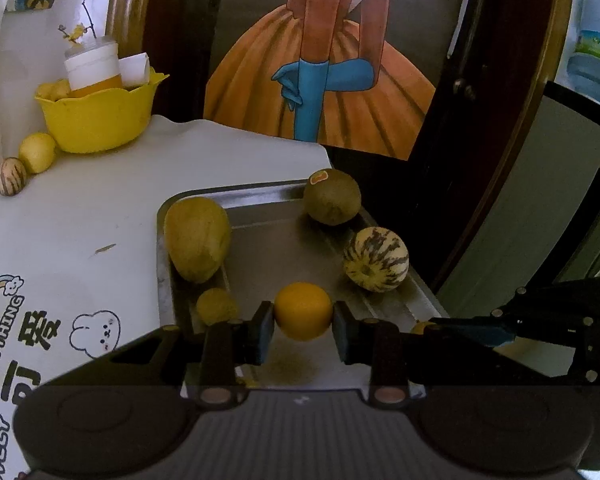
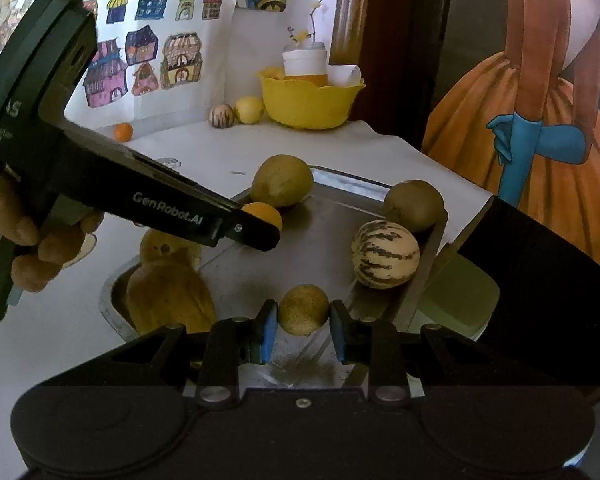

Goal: Organize fruits
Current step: 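Carry the orange with the left tool while the right tool carries the brown fruit over the tray, then lower and open the left tool onto the tray while the right tool releases the brown fruit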

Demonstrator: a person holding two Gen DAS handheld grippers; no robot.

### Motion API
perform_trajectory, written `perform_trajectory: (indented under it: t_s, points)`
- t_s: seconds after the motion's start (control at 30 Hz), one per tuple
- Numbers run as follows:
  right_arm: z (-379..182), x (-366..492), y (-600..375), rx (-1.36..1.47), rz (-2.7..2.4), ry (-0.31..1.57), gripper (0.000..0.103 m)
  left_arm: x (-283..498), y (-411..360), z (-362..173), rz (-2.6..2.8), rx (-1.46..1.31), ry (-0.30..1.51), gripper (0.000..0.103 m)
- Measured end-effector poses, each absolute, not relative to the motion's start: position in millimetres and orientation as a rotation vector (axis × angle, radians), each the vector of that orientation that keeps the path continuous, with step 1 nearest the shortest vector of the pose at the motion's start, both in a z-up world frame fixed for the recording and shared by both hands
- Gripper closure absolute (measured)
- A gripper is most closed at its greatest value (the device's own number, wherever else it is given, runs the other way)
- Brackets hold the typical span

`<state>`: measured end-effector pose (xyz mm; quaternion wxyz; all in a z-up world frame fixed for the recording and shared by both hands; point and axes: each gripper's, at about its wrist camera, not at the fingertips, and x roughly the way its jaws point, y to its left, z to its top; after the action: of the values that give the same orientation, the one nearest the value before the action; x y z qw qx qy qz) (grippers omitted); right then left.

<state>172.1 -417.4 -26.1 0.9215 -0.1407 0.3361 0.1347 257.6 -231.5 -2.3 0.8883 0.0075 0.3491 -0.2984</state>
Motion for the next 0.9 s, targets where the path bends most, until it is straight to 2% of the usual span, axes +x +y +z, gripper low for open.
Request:
perform_trajectory:
  t_s: [0.9]
  points:
    - [-47,176,-411,-0.289,0.188,0.7,0.073,272,-236,-14,-0.563,0.019,0.825,0.068]
